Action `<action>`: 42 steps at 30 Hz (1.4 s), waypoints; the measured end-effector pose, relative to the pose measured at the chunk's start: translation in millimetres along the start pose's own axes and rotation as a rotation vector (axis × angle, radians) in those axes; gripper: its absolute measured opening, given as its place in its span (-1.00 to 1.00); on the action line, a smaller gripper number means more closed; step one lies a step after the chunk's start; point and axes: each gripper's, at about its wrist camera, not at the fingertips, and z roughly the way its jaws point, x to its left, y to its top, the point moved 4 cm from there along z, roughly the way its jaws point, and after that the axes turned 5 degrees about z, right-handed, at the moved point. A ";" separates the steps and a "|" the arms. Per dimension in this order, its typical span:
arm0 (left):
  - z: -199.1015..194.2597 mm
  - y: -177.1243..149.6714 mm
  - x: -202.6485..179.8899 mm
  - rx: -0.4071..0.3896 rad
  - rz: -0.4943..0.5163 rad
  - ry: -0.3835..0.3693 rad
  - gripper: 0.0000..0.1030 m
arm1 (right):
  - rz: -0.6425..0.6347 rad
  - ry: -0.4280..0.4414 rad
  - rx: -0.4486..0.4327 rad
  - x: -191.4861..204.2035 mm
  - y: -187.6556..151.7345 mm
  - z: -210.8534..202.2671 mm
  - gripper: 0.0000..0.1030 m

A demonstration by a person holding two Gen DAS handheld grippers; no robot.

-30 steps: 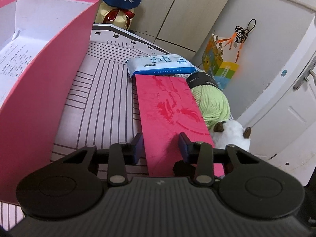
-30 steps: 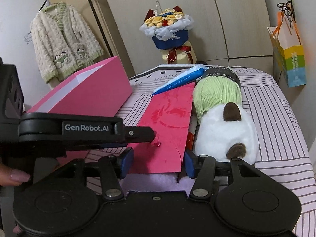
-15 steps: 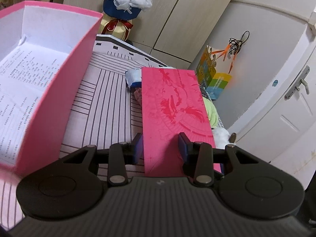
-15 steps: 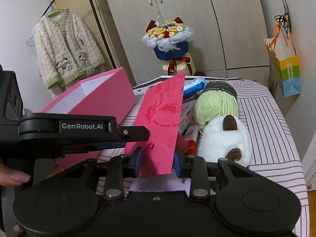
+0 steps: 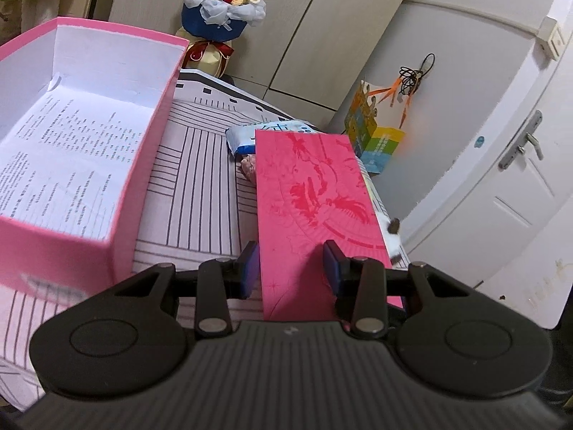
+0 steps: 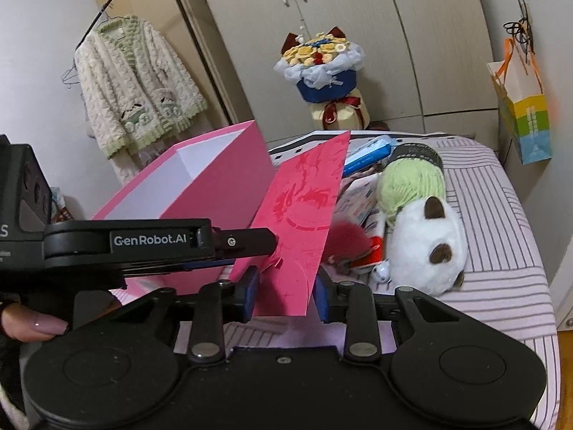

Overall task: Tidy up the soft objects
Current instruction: 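Lift the red envelope with the left gripper and carry it over the pink box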

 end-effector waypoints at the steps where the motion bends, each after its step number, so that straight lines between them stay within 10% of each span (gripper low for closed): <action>1: -4.1 -1.4 0.4 0.001 -0.001 -0.004 -0.28 | -0.005 0.004 0.006 3.8 -1.3 -3.3 -0.28; 20: -106.3 7.2 26.1 -0.147 0.002 0.022 -0.28 | -0.114 0.128 0.027 91.1 7.7 -29.8 -0.28; 42: -77.9 94.0 163.6 -0.106 -0.045 0.243 -0.28 | -0.066 0.275 0.177 147.5 67.6 137.4 -0.28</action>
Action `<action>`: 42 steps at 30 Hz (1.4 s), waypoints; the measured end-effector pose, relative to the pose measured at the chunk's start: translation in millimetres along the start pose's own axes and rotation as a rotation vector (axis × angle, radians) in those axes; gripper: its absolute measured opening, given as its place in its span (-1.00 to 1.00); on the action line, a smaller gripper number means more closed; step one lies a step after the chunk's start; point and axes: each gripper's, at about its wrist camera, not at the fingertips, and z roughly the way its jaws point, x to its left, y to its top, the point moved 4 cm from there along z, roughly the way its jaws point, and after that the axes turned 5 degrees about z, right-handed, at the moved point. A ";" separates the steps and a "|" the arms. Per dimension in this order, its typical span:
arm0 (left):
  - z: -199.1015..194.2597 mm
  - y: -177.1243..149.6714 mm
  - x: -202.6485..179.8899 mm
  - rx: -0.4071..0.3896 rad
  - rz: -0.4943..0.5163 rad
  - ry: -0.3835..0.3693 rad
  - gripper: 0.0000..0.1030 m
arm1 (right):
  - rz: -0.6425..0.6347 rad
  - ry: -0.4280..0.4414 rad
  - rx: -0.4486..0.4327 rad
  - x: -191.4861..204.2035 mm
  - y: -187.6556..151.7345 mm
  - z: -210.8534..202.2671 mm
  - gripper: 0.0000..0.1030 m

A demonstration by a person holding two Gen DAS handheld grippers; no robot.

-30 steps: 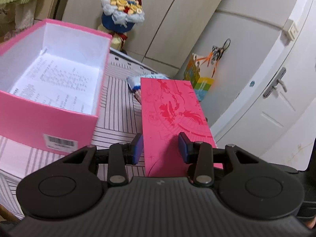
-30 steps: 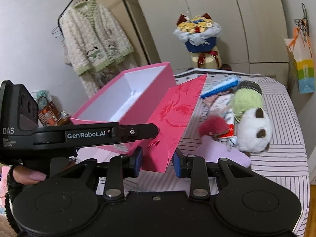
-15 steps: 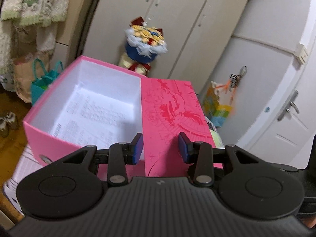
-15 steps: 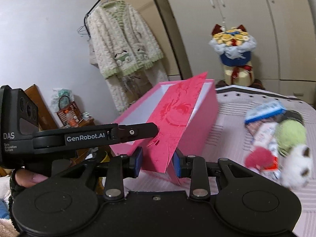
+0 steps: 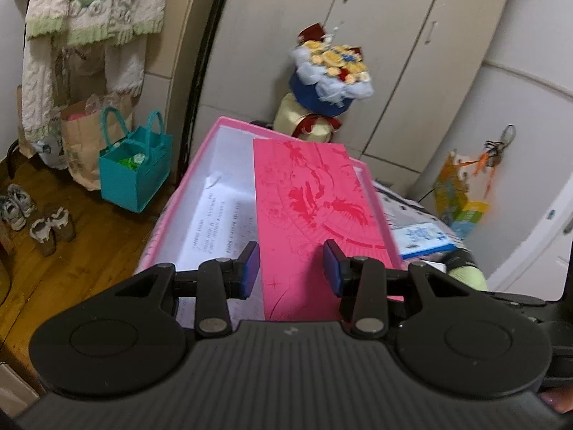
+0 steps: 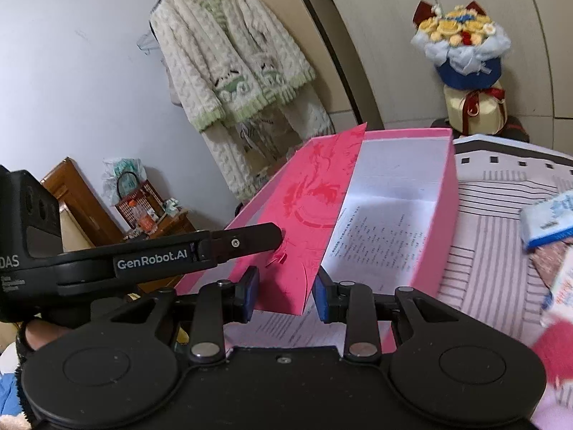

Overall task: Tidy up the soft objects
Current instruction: 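Lift the red envelope with the left gripper and carry it over the pink box, then lower the envelope into the box and open the left gripper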

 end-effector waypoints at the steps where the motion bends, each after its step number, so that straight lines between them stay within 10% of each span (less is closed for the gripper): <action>1: 7.1 3.8 5.1 0.018 -0.005 0.007 -0.28 | 0.006 -0.001 0.016 -1.7 4.0 7.3 -0.28; 22: 49.9 21.4 9.9 0.174 0.173 0.080 -0.28 | 0.016 -0.009 0.188 -6.3 13.9 60.4 -0.29; 42: -38.7 10.1 -22.4 0.045 0.304 0.052 0.18 | -0.234 -0.187 0.096 29.9 -3.7 -7.1 0.25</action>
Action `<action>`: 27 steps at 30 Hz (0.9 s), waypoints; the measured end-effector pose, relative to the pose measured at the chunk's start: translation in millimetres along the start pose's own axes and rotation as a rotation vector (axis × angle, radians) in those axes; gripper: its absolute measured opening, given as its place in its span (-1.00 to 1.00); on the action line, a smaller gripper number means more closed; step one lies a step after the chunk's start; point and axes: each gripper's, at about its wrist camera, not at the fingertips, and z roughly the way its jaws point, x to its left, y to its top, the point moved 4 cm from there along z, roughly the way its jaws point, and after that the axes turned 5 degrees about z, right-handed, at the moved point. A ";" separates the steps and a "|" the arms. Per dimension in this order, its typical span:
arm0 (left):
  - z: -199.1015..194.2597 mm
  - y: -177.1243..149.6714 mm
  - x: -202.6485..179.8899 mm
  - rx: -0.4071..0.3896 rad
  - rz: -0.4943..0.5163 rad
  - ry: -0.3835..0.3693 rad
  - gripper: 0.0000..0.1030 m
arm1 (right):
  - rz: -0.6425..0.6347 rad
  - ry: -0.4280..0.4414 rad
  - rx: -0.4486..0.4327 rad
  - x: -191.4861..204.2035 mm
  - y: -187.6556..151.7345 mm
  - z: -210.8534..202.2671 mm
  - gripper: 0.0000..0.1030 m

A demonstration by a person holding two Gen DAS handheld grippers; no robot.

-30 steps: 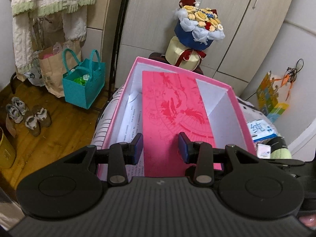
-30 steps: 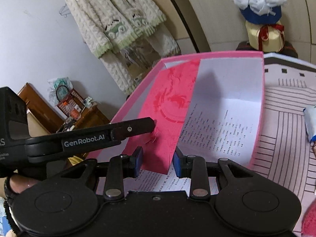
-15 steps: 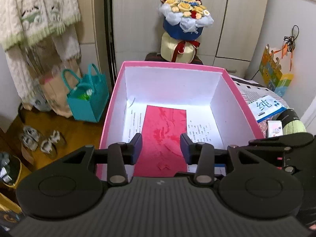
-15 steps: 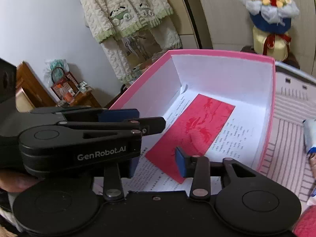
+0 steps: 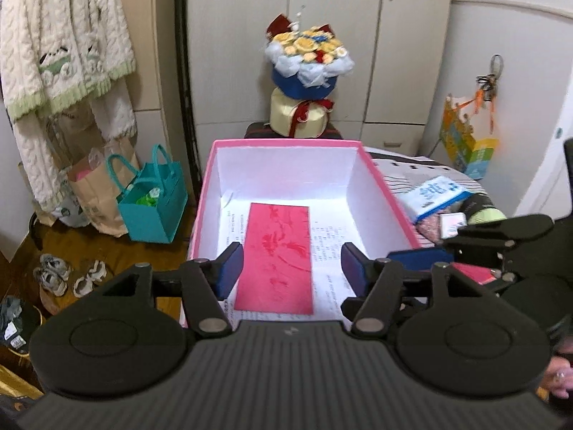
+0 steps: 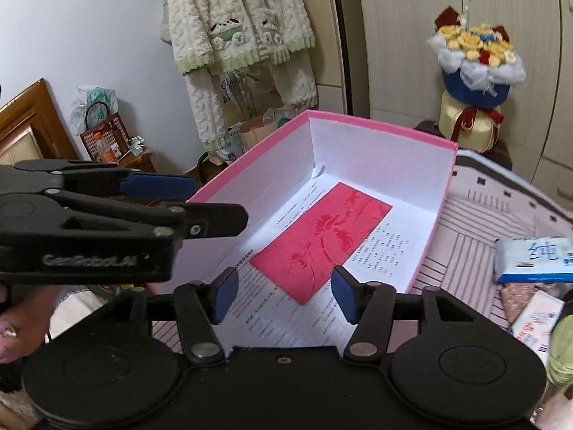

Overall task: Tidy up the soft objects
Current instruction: 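Lower the envelope into the box and open the left gripper, then move the left tool to the lilac plush toy and grasp it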

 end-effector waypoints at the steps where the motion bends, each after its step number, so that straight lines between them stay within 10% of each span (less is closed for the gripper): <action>1: -6.0 -0.9 -3.9 -0.005 0.008 -0.011 0.19 | -0.007 -0.007 -0.006 1.8 -2.1 -5.8 0.27; 27: -90.5 -31.9 -129.9 -0.138 0.207 -0.226 0.93 | -0.117 -0.144 -0.209 -34.5 -93.4 -171.2 0.76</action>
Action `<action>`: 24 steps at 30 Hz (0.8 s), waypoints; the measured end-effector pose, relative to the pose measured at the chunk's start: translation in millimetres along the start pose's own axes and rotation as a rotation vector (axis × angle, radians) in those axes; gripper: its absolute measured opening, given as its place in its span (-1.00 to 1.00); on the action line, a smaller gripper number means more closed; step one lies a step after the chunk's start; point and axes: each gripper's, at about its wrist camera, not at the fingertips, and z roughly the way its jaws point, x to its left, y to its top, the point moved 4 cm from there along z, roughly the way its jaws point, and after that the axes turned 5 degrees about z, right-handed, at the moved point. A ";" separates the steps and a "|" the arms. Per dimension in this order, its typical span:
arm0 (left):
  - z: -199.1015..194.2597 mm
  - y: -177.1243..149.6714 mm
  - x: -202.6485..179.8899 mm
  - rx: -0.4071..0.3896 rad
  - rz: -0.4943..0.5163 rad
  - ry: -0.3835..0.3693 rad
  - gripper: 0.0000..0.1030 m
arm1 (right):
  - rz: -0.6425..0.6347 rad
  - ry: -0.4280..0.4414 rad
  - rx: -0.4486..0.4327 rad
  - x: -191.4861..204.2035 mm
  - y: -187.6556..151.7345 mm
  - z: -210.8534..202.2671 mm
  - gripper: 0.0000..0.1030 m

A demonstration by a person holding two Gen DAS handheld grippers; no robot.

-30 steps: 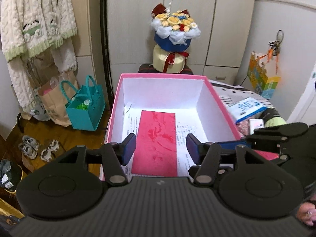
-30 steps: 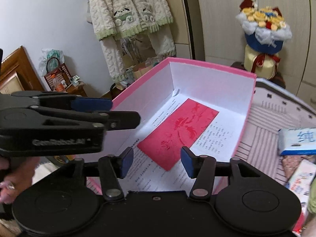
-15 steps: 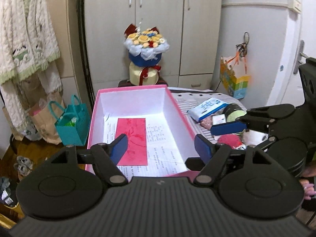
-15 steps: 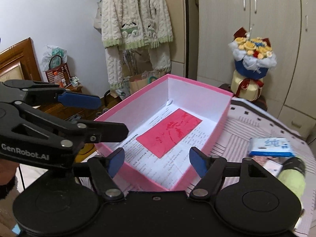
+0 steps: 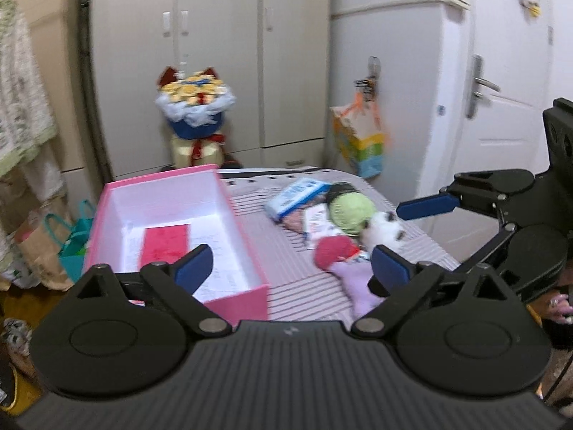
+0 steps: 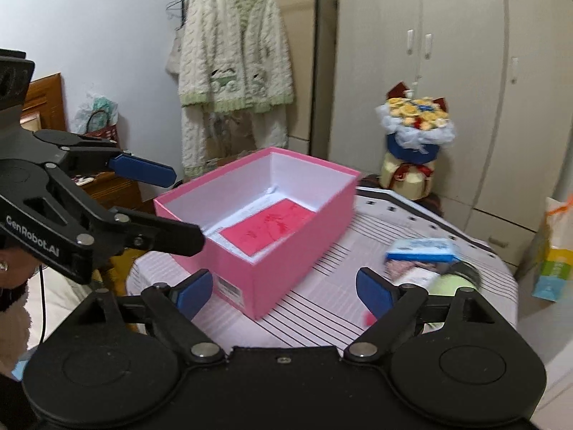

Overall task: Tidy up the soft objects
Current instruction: 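Move the left tool to the lilac plush toy and grasp it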

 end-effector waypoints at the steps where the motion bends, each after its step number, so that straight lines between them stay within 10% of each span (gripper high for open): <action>1: 2.7 -0.3 -6.4 -0.002 0.007 -0.018 0.93 | 0.005 -0.013 -0.007 -5.7 -5.2 -5.5 0.76; 13: 57.6 -18.2 -56.2 0.081 0.001 -0.214 0.94 | 0.095 -0.060 0.006 -53.3 -70.2 -10.9 0.81; 24: 116.5 -40.9 -74.0 0.106 -0.052 -0.227 0.87 | 0.066 -0.125 -0.001 -78.7 -122.5 38.0 0.81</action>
